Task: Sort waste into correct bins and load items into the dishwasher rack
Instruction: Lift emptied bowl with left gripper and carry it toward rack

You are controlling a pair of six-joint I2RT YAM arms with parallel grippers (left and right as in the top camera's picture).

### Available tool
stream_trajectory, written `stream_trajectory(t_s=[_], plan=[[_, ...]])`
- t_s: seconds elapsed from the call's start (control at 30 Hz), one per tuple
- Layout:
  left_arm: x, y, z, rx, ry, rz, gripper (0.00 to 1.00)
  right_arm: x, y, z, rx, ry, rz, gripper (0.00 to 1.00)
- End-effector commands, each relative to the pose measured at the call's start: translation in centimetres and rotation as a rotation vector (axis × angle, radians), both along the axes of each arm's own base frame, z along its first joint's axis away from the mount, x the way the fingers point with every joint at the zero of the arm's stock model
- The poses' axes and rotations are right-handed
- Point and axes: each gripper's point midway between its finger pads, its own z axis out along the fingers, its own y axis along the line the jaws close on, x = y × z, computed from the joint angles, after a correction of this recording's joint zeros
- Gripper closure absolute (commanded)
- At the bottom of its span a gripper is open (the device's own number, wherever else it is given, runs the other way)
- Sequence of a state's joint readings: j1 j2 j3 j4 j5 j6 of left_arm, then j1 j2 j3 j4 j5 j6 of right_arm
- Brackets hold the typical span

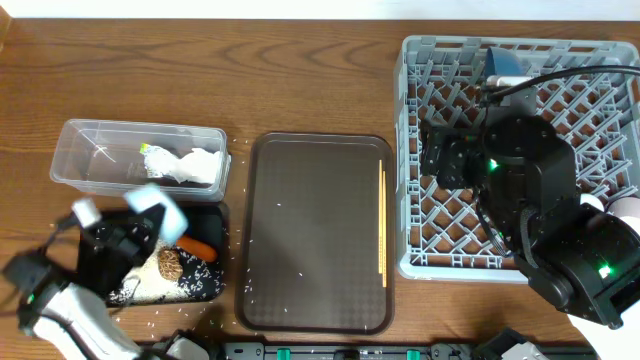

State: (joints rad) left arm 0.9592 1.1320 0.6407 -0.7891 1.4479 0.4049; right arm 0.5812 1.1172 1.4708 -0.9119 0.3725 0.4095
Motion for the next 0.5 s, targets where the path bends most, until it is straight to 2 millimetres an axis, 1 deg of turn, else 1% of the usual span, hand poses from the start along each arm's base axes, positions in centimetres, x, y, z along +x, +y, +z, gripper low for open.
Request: stream_trajectory(t_s=[0.0,0.07,0.1,0.13,0.2,0.23,0.3,0.4,0.47], plan=[[1.3,-2.6,1.9,0.09,-0.01,-0.13,0.94,0.7,-2.0,0.7,-0.03,-0.038,-0.091,0.15],[2.0,-5.3,2.8,0.118,-0.018,-0.236,0.94,1.1,-3.4,0.8,-0.038,-0.042,-0.142,0.14],[2.2,-6.2,3.0,0.129,-0.016,-0.27,0.94,1.2,-4.0,0.8,-0.039,-0.04,-0.163,0.12],[2.5,-7.7,3.3,0.149,-0.015,-0.324,0.94,1.4,-5.0,0.6,-0.041,-0.033,-0.192,0.11],[2.9,-10.3,3.9,0.18,-0.023,-0.411,0.94,1.5,-6.7,0.1,-0.033,-0.008,-0.246,0.1],[3.1,-11.6,4.1,0.192,-0.03,-0.452,0.94,1.5,-7.2,-0.2,-0.025,0.007,-0.255,0.1],[3.2,-13.9,4.9,0.196,-0.061,-0.523,0.94,1.5,-7.6,-0.8,0.011,0.044,-0.239,0.09],[3.3,-17.2,6.6,0.181,-0.126,-0.616,0.94,1.6,-7.4,-1.3,0.064,0.082,-0.174,0.09],[3.2,-18.7,7.6,0.172,-0.165,-0.657,0.94,1.5,-7.2,-1.6,0.077,0.104,-0.133,0.1]])
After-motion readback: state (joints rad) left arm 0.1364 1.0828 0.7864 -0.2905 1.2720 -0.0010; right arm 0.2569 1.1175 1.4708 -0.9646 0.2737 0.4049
